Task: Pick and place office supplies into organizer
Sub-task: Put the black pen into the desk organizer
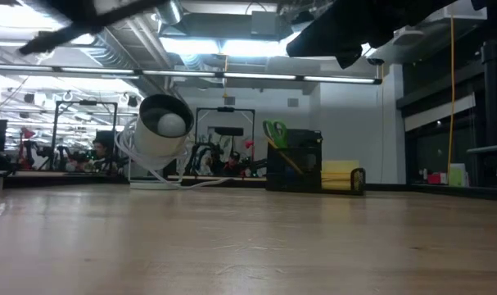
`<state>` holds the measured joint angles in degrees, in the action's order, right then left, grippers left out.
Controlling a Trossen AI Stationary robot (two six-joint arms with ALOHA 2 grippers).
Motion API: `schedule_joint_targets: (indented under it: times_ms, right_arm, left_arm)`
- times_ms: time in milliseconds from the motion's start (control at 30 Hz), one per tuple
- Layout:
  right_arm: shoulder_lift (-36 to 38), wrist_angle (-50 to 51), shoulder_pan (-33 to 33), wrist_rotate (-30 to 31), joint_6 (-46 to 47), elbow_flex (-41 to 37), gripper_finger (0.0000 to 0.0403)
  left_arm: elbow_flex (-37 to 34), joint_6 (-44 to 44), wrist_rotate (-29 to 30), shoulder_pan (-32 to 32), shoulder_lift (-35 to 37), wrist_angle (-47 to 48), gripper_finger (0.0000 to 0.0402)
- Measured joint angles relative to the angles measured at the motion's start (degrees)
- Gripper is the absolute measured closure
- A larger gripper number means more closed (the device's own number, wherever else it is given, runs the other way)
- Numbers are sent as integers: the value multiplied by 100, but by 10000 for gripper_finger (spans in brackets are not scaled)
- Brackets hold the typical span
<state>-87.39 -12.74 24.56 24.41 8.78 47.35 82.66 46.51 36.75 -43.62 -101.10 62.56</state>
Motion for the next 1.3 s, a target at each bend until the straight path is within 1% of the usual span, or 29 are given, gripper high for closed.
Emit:
schedule_joint_targets:
  times_ms: [100, 200, 333, 467, 633, 700, 800, 933, 1100, 1233, 1300]
  right_arm:
    - [0, -37, 0, -1, -5, 0, 395]
    - [0, -45, 0, -1, -7, 0, 395]
    - [0, -270, 0, -1, -29, 0, 395]
    - [-37, -956, 0, -8, -216, 0, 395]
    - [-255, -1853, -22, -136, -745, -2, 395]
    - [-374, -2195, -52, -159, -998, -2, 389]
    - [-562, -2790, -144, -161, -1266, -2, 370]
    - [-817, -3452, -296, -277, -1349, -2, 325]
    - [-1224, -4104, -530, -774, -1195, -1, 266]
    - [-1476, -4204, -671, -804, -1247, 219, 234]
    - [-1551, -4206, -731, -804, -1376, 420, 225]
  left_arm:
    - [-500, 23, 372, -11, 558, -354, 381]
    - [-1209, -232, 480, -4, 1011, -1089, 381]
    - [-2243, -1123, 696, 53, 1670, -2762, 381]
    - [-3262, -2044, 706, 322, 2253, -4372, 381]
    - [-4347, -3361, 626, 623, 2937, -6286, 381]
    - [-4735, -3829, 385, 779, 3175, -7116, 381]
    - [-5231, -4401, -199, 1047, 3411, -8200, 381]
    - [-5597, -4751, -688, 1398, 3562, -8942, 381]
    - [-5703, -5037, -1487, 1838, 3534, -9182, 380]
    - [-5703, -5168, -1815, 2249, 3506, -9181, 380]
    - [-5702, -5192, -2095, 2459, 3464, -9231, 380]
